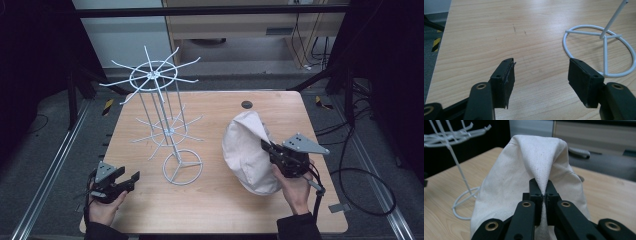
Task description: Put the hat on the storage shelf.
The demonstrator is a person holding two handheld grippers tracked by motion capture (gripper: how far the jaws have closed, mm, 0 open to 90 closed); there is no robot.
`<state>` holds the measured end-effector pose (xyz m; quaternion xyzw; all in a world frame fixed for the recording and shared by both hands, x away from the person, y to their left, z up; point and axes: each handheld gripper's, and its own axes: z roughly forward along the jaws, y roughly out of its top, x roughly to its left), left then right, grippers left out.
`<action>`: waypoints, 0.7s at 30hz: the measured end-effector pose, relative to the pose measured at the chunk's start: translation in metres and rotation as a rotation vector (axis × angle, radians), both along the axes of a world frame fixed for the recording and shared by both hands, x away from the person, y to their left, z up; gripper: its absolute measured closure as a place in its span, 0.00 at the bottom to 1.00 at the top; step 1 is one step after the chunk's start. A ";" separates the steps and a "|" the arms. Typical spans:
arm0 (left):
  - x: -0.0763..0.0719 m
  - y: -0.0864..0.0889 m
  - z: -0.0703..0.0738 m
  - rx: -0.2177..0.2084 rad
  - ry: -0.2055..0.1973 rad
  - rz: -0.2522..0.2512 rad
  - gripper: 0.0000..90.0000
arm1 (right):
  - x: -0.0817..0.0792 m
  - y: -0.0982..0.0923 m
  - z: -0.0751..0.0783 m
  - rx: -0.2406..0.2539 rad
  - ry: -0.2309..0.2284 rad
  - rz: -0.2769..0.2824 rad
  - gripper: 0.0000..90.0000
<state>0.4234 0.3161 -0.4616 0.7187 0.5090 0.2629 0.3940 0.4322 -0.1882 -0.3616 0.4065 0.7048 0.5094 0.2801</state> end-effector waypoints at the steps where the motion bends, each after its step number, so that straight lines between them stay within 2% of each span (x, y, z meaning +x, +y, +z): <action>1: 0.000 0.000 0.000 -0.001 0.001 -0.001 0.42 | -0.004 0.000 0.005 0.005 -0.024 0.006 0.98; 11: 0.000 0.000 0.000 -0.002 -0.001 0.004 0.42 | -0.031 0.009 0.048 0.112 -0.208 0.085 0.98; 21: 0.000 0.000 0.000 0.000 -0.001 0.003 0.42 | -0.042 0.018 0.071 0.194 -0.323 0.141 0.98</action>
